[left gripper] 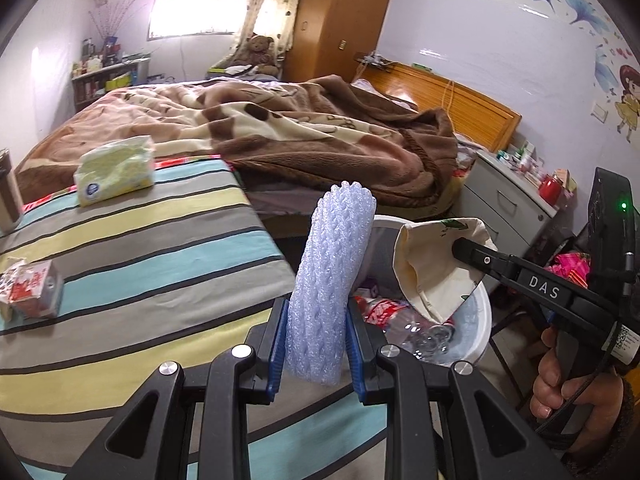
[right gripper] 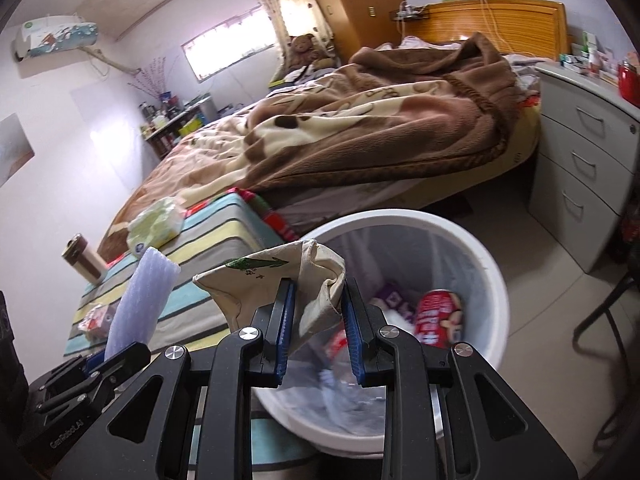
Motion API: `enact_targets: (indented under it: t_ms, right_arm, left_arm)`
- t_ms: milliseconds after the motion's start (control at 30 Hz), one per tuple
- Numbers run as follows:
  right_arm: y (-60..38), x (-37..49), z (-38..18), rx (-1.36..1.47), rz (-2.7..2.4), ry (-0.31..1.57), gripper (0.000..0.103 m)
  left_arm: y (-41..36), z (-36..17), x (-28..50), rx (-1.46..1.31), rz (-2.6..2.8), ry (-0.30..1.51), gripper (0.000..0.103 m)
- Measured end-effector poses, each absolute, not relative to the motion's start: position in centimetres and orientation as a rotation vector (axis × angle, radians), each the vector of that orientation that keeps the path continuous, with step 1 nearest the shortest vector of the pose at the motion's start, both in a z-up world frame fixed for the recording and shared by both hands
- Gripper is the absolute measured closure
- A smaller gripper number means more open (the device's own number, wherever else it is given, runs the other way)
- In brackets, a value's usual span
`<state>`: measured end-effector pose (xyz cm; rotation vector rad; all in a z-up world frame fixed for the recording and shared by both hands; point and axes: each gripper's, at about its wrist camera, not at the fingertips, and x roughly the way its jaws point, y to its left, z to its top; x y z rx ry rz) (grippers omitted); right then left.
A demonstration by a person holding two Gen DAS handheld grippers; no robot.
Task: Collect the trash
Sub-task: 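Carry the cloth bag and foam sleeve in both grippers over the white wastebasket, then open both grippers to drop the cloth bag and foam sleeve into the wastebasket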
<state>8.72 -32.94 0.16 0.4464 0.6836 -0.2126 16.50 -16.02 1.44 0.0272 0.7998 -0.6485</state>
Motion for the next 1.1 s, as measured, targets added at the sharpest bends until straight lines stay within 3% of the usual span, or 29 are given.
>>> enact_targets:
  t_ms: [1100]
  right_arm:
    - [-37.4, 8.6, -1.8, 0.271, -0.393, 0.785, 0.078]
  left_arm:
    - [-25.6, -1.2, 15.6, 0.105, -0.738, 0.867, 0.074]
